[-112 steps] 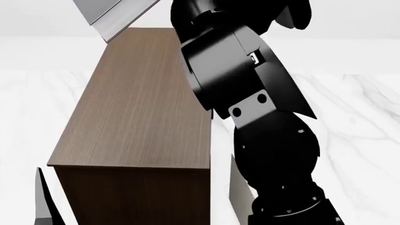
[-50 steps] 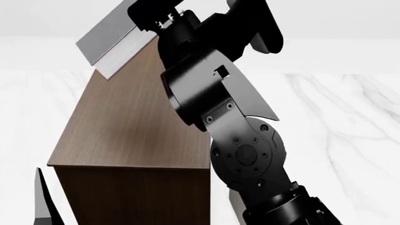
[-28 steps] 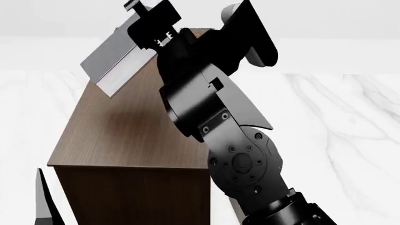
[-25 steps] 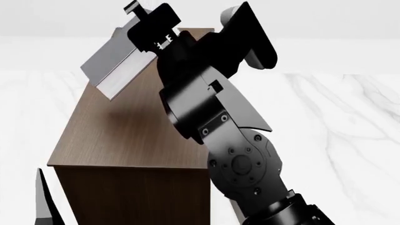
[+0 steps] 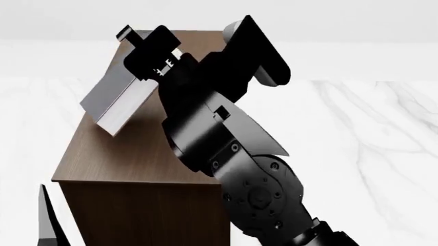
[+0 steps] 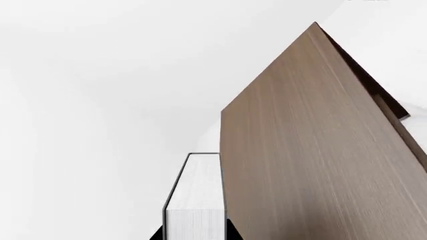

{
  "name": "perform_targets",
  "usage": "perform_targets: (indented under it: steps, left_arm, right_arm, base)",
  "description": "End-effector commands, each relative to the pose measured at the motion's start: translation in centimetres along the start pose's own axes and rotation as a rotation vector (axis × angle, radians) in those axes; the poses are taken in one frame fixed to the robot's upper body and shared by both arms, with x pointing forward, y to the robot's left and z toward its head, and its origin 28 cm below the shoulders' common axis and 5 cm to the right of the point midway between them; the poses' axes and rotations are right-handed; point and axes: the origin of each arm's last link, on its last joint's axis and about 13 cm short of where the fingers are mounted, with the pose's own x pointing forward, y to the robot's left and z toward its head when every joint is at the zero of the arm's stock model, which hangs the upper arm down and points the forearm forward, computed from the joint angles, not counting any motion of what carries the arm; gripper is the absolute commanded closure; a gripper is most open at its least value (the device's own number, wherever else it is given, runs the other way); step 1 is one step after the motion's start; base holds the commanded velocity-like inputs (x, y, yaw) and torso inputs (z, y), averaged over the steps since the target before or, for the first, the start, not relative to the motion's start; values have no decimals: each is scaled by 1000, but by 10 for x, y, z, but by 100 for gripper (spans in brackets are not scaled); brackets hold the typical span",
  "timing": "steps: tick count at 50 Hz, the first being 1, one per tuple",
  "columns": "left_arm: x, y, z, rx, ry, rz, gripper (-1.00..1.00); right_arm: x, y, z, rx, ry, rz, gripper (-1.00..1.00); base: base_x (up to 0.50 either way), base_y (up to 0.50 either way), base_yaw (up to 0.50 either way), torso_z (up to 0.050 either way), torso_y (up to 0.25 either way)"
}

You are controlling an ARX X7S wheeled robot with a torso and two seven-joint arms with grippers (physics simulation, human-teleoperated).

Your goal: Pick up the book in the middle and place it on the cabinet shelf.

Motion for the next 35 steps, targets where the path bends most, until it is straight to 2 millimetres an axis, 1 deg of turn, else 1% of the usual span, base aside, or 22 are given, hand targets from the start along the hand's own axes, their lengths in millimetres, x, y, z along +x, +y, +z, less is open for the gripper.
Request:
perform_targets:
  steps: [1,5,6,10,18,19,35]
  left_arm:
    - [2,0,1,5,-18,-4,-100]
    - [2,0,1,4,-15,-5,-100]
    - [2,0,2,4,-15,-4,-100]
    - [2,0,2,4,-14,-4,-100]
    - [2,0,-1,4,-11,-4,-100]
    - [2,-1,-1,4,-11,-4,-100]
    - [1,-1,0,4,-9,-8,-100]
  right_arm:
    - [-2,0,2,-35,-45,24,100]
    - [-1,-2,2,-37,-46,17,100]
    - [0,-6,1,-43,-43,-9,100]
    - [1,-11,0,-49,-37,-32,100]
    - [5,-22,-3,-71,-44,-52,100]
    - [5,-23,-3,-75,-42,-53,-100]
    - [3,-28,2,-106,-70,-45,-100]
  base:
    - [0,0,0,0,0]
    - [0,0,0,3,3]
    - [0,0,0,0,0]
    - [0,0,-1,0,0]
    - [0,0,-2,0,0]
    - [0,0,0,0,0]
    - [0,0,0,0,1]
